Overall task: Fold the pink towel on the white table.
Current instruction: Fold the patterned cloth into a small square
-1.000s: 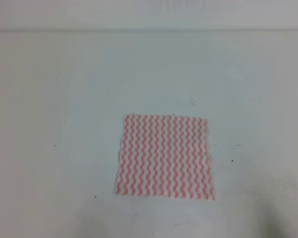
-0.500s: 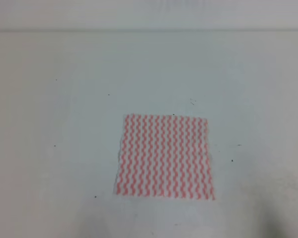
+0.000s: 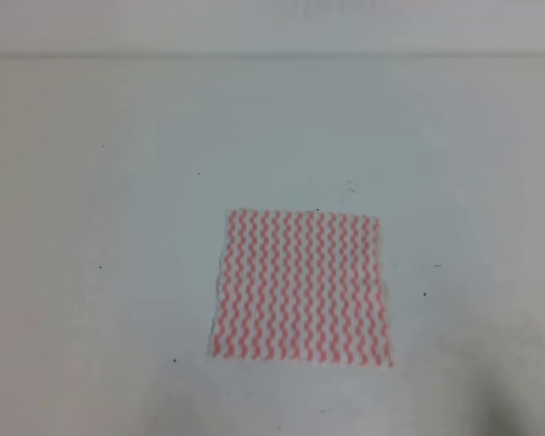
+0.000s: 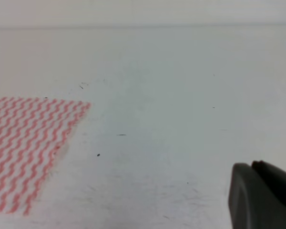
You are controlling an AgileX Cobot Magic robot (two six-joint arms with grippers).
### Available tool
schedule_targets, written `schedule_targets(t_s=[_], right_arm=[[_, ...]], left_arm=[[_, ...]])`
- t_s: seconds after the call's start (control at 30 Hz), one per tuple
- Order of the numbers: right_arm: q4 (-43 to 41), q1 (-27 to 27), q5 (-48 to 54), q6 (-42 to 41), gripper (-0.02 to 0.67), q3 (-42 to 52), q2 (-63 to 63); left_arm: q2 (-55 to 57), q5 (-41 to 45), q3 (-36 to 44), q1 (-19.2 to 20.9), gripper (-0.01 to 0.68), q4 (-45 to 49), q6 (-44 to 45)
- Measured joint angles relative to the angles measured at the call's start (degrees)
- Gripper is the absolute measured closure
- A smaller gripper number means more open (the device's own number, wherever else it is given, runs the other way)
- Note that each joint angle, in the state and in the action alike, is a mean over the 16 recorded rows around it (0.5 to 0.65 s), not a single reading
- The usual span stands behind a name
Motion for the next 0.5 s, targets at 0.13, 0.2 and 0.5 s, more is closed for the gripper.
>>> schedule_targets(t_s=[0.13,0.2,0.5], right_arm=[[0.0,0.01,-0.11,0.01,0.667,0.08,0.02],[0.0,0.0,-0.05,0.0,0.667,0.0,0.0],[-0.04,0.02,-0.19,0.0,0.667,0.16,0.03]], left_arm=[[0.0,-1.05,0.0,0.0,0.678,-0.16,0.0],[-0.09,-2.31,0.0,0.0,0.678,-0.73,-0.02],[-0.26,-11.72,0.08,0.01,0.678,-6.85,-1.27]])
